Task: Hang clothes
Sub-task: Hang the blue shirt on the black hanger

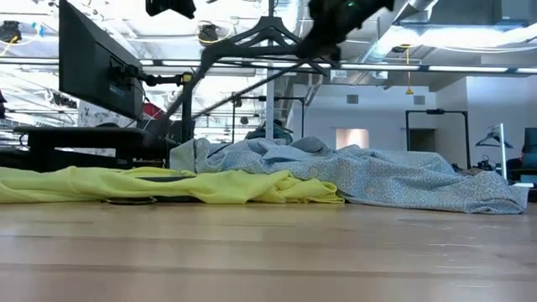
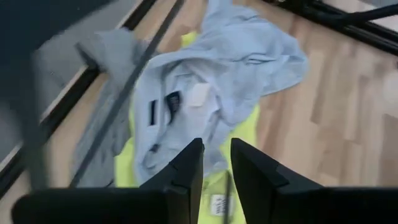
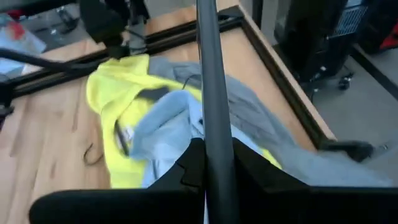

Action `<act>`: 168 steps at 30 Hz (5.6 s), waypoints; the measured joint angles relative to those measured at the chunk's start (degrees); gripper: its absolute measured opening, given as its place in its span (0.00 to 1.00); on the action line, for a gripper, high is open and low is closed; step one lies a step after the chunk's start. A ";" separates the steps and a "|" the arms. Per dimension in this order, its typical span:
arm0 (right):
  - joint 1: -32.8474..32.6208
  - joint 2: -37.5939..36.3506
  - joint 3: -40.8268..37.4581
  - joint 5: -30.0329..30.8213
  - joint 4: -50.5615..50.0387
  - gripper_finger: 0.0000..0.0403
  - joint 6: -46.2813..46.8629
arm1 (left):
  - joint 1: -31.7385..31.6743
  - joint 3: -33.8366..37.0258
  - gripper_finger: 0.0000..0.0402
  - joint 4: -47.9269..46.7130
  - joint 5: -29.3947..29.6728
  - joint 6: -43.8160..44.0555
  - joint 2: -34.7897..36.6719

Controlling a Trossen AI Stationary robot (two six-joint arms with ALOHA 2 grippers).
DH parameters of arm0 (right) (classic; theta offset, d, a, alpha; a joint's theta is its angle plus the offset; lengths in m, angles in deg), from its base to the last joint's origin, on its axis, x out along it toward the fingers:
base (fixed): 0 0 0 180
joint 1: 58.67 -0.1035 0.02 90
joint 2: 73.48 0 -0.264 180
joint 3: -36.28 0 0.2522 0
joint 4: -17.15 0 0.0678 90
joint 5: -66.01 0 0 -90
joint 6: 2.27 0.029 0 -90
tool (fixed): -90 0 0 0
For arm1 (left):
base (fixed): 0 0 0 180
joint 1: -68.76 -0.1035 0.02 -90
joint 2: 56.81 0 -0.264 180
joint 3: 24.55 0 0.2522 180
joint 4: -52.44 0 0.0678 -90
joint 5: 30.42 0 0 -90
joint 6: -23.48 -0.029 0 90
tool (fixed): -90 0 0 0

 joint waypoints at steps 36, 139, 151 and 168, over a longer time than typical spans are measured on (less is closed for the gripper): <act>11.94 -33.49 -15.97 1.24 -14.64 0.07 3.78 | -14.72 22.19 0.39 17.53 -8.74 -15.67 -12.11; -20.37 -15.84 2.64 26.74 -15.23 0.07 -5.15 | -9.64 -16.25 0.00 9.51 -11.90 -2.65 -13.84; -19.82 -13.25 -4.17 26.04 -10.49 0.07 1.46 | -8.48 -16.26 0.02 11.15 -8.18 -4.37 -13.66; -21.09 -12.27 -12.24 26.80 -4.09 0.07 17.49 | -13.43 -16.57 0.00 14.17 1.36 -9.89 -14.03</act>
